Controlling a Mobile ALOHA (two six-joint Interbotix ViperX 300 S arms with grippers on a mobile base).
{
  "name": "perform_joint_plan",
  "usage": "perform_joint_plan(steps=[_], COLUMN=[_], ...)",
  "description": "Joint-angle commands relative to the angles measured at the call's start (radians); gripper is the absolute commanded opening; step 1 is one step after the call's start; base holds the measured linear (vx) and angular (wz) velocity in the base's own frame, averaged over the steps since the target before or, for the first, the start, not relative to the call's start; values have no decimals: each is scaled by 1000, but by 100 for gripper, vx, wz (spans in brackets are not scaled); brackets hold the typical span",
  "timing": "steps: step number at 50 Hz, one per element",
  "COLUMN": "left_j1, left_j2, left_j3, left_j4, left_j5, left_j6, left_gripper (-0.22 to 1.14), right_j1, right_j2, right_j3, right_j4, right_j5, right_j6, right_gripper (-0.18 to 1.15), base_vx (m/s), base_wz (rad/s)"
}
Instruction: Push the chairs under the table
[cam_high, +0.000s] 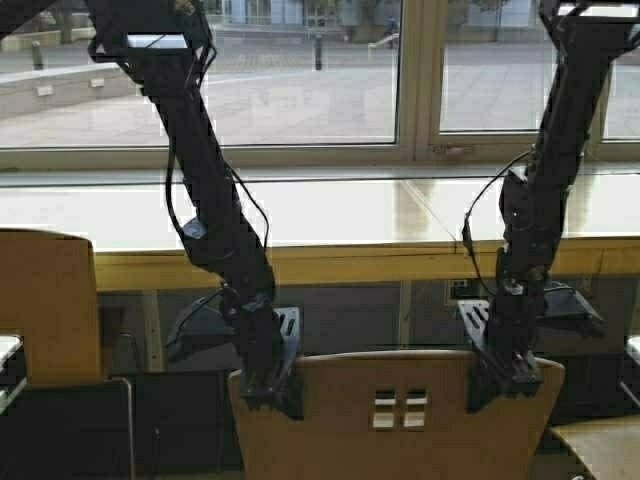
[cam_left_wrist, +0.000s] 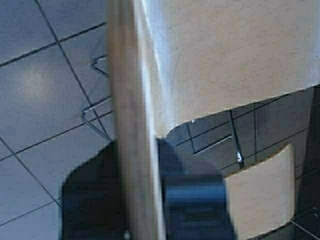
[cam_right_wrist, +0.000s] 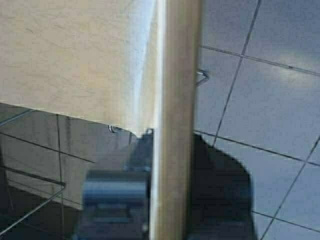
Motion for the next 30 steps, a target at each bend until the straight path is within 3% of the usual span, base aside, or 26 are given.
perform_joint_plan(steps=[1,30], left_j1=[6,26], left_j2=[-15,-3], left_j3=[-25,-34], left_j4=[2,2], left_j5=[-8,-23], left_j6=[20,29], left_gripper=[3,3], right_j1=[15,11], right_j2=[-2,40], right_j3=[-6,-48], right_j4=[-11,-32], right_j5=[2,3], right_j6=[-31,-32], right_gripper=[4,3], base_vx=[4,14], base_wz=[4,6])
